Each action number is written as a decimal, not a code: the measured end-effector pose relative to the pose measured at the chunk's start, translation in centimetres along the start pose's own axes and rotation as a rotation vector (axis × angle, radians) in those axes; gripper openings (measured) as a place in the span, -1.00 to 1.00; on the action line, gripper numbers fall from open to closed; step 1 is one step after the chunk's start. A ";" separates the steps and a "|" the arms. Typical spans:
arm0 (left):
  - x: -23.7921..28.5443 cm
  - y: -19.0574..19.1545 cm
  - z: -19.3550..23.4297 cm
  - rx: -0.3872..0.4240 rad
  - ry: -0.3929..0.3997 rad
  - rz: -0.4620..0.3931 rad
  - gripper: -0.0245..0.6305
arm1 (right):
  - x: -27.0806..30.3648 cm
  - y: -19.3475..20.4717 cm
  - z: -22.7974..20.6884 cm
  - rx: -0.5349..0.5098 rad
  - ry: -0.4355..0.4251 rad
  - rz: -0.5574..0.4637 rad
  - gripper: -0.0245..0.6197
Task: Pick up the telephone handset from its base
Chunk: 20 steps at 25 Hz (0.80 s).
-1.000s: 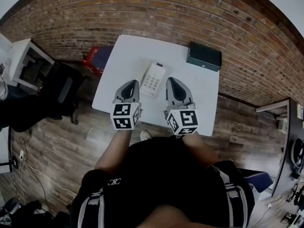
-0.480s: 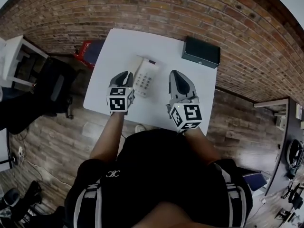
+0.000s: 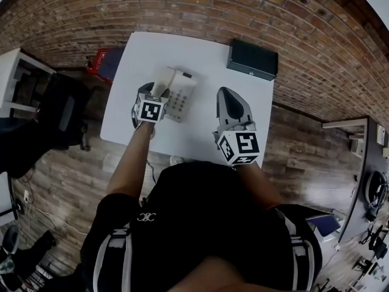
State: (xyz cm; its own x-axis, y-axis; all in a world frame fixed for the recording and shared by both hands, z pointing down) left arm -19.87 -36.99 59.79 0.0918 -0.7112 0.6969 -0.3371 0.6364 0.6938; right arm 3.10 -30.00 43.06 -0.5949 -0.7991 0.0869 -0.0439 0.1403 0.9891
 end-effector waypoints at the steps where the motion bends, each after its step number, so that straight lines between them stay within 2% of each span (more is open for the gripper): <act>1: 0.5 0.2 0.0 0.013 -0.002 0.013 -0.19 | -0.1 0.0 -0.1 -0.002 0.005 0.001 -0.93; 5: 2.2 0.8 -0.1 0.037 -0.002 0.054 -0.17 | -0.6 0.4 -0.6 -0.001 0.029 0.014 -0.93; 10: 3.5 1.6 0.1 -0.013 -0.002 0.123 -0.17 | -1.2 0.7 -1.4 0.022 0.041 0.023 -0.93; 15: 4.5 1.9 0.2 -0.011 -0.017 0.158 -0.18 | -1.4 1.0 -1.6 0.024 0.052 0.033 -0.93; 17: 4.6 1.8 0.1 -0.013 -0.016 0.167 -0.27 | -1.4 1.1 -1.6 0.028 0.051 0.037 -0.93; 20: 4.7 1.7 -0.2 -0.003 -0.026 0.189 -0.29 | -1.5 1.2 -1.6 0.031 0.048 0.042 -0.93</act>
State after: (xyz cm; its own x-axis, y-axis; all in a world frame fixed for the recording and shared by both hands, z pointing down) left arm -19.86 -39.17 64.27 0.0026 -0.5867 0.8098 -0.3430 0.7601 0.5519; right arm 5.18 -29.60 44.31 -0.5579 -0.8190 0.1341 -0.0449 0.1912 0.9805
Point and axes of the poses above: the fingertips, and each gripper's own axes: x forward along the fingers, z to its left, y out of its underside, the point moved 5 cm from there along -x, backward along the fingers, and after that the axes turned 10 degrees about -y, right-handed, at the moved point
